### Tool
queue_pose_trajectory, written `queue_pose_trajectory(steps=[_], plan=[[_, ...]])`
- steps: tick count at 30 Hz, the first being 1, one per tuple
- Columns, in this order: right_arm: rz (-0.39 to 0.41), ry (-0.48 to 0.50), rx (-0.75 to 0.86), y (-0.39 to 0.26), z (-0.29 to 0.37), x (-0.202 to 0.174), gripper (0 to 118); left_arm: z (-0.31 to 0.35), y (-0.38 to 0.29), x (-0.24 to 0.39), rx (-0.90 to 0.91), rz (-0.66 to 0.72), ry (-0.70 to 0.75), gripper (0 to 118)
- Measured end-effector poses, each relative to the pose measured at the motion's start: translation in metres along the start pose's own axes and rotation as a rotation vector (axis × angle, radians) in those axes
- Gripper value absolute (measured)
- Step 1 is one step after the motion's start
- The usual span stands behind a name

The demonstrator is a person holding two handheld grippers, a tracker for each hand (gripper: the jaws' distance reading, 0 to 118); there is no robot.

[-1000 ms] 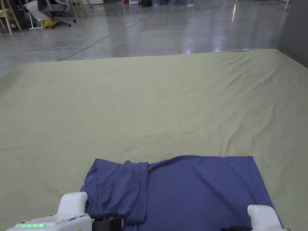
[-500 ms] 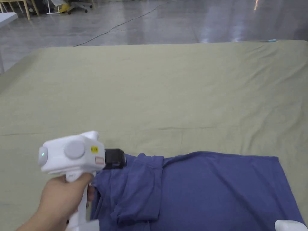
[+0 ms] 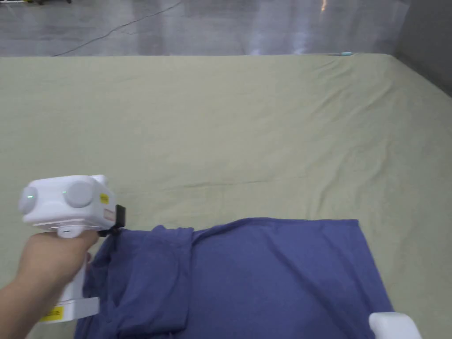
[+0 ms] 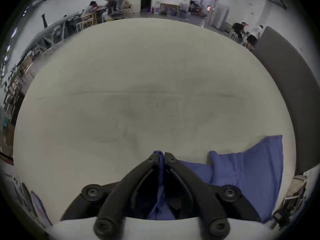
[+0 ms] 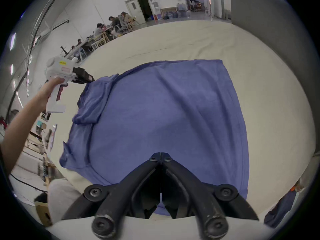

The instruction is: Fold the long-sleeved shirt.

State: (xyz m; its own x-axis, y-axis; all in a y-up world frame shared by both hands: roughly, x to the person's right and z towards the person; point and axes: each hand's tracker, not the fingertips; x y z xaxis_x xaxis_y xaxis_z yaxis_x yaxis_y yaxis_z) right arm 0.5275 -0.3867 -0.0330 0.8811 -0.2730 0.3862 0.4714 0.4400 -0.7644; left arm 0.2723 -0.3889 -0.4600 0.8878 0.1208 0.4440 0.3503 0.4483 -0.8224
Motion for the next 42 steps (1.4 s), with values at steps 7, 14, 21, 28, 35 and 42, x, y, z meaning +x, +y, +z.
queue_pose_trajectory(steps=[7,14,21,28,35,42], plan=[[-0.072,0.015,0.035,0.171,-0.028,0.052,118,0.027,0.002,-0.017,0.009,-0.009,-0.074,0],[-0.242,-0.255,-0.246,0.274,-0.118,0.111,62,0.034,0.004,-0.017,0.001,-0.053,-0.080,0],[-0.307,-0.258,-0.274,0.276,-0.137,0.128,37,0.025,0.007,-0.010,-0.018,-0.107,-0.057,0],[-0.065,-0.318,-0.305,0.272,-0.129,0.108,1,0.034,0.000,-0.009,-0.025,-0.113,-0.062,0],[0.098,-0.243,-0.166,0.238,-0.040,0.091,0,0.101,-0.028,-0.022,0.005,-0.123,-0.113,0],[0.172,-0.224,-0.072,0.124,0.058,0.071,0,0.163,-0.108,-0.036,-0.025,-0.159,-0.155,0]])
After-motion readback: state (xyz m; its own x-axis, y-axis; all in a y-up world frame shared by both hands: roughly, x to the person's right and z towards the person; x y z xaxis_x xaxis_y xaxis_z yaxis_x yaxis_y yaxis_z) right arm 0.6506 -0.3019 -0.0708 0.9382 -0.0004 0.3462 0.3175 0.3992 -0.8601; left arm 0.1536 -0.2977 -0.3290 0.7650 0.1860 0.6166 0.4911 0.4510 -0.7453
